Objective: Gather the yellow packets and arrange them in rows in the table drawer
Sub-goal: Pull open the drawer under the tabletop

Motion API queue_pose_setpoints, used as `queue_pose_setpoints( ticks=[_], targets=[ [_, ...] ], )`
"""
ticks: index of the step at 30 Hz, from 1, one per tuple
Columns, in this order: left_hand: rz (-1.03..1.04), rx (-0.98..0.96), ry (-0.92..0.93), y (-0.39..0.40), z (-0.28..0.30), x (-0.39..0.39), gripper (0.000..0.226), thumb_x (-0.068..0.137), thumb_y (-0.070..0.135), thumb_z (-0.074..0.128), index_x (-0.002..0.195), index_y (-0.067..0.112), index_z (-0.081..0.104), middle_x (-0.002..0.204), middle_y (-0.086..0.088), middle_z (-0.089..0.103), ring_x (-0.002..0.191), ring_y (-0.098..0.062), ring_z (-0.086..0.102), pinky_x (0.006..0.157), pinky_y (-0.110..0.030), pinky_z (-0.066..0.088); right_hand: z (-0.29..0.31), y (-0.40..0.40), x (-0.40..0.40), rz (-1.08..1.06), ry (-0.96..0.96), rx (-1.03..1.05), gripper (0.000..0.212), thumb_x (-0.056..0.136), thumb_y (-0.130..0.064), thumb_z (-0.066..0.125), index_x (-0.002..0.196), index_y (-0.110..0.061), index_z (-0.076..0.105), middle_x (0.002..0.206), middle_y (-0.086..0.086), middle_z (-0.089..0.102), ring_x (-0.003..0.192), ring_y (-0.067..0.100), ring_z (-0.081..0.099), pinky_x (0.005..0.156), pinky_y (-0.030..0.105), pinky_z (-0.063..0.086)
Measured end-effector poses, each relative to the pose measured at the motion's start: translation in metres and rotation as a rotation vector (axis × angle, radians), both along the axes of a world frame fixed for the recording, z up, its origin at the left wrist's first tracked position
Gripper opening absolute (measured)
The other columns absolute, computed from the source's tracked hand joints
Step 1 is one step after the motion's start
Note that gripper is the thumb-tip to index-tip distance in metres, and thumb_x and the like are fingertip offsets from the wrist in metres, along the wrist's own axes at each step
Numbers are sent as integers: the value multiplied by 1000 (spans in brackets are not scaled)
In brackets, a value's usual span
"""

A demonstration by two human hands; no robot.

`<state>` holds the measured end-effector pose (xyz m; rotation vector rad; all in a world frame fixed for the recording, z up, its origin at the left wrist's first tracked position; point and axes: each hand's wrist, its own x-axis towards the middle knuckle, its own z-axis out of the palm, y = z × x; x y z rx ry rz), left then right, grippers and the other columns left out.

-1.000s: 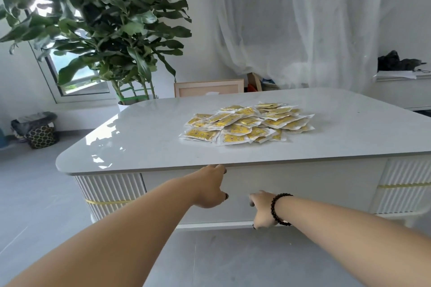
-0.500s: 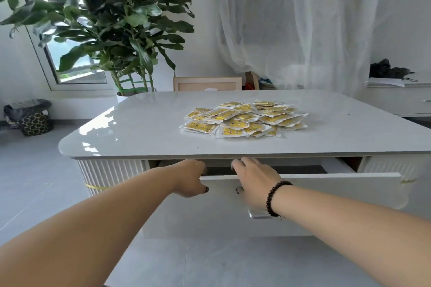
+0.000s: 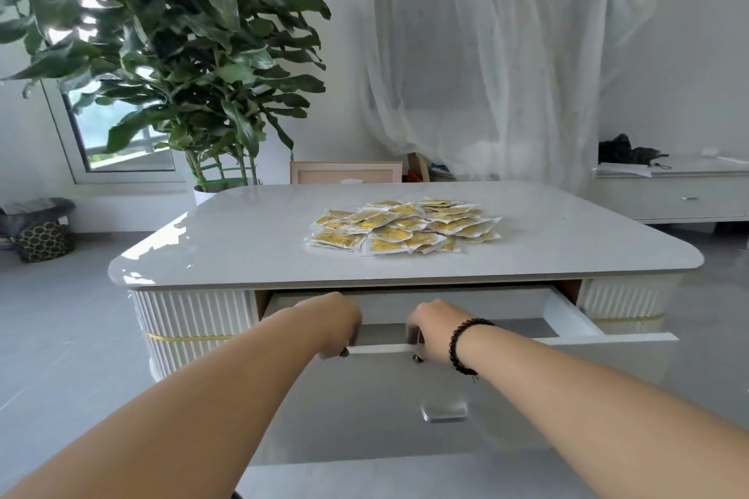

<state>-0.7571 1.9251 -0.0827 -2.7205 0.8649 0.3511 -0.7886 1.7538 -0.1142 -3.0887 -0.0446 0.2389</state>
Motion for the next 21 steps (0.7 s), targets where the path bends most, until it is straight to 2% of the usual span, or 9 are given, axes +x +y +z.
queue_pose_setpoints(
  ticks=[2,4,7,9,13,15,18,19,21],
  targets=[
    [4,-30,-1,2,-1,-3,29,92,7,58,116,21,67,120,2,64,60,-3,48,74,-30,52,4,1,-6,15,32,-2,21,86,-22,66,106,-19,70,119,5,61,103,22,63,90,37,53],
    [12,-63,14,5,0,-8,27,92,8,59,113,22,69,118,2,66,56,0,45,77,-32,54,7,5,-11,28,53,-20,24,85,-21,67,109,-16,71,116,4,65,102,22,64,89,35,54],
    [9,-78,59,9,3,-20,21,92,13,61,110,17,70,111,0,71,75,-9,68,62,-22,50,13,12,-23,56,99,-70,32,84,-25,70,114,-14,69,117,2,66,105,22,63,91,33,53],
    [11,-113,107,11,0,-21,18,91,16,63,107,15,71,106,-2,73,85,-13,72,60,-16,46,15,12,-24,68,143,-94,39,82,-31,72,117,-14,68,119,2,65,107,22,62,91,33,53],
    [51,-255,196,16,-1,-14,23,90,29,64,108,15,68,99,0,73,75,-11,72,78,-24,52,20,7,-26,52,177,26,34,84,-33,69,114,-17,69,117,0,67,105,19,63,90,30,52],
    [82,-342,209,15,2,-7,28,89,32,63,113,17,64,93,4,73,77,-10,72,85,-28,53,25,4,-24,16,197,160,30,86,-33,65,110,-16,69,108,0,70,97,18,67,82,29,55],
    [90,-399,124,7,8,9,33,90,37,61,117,20,61,97,3,67,90,-14,67,90,-31,51,30,-2,-10,-74,180,316,25,89,-28,59,107,-14,68,93,-3,70,91,18,71,62,22,49],
    [87,-390,83,3,9,15,34,90,38,60,119,20,61,103,1,64,98,-17,65,91,-31,50,31,-5,-3,-92,155,322,25,90,-29,59,106,-13,68,93,-3,70,91,18,72,61,22,49],
    [91,-375,12,-5,9,30,37,91,37,58,123,19,59,118,-1,61,110,-21,58,94,-33,48,32,-14,12,-127,78,292,26,89,-32,60,104,-14,70,98,0,72,89,18,72,71,26,55]
  ],
)
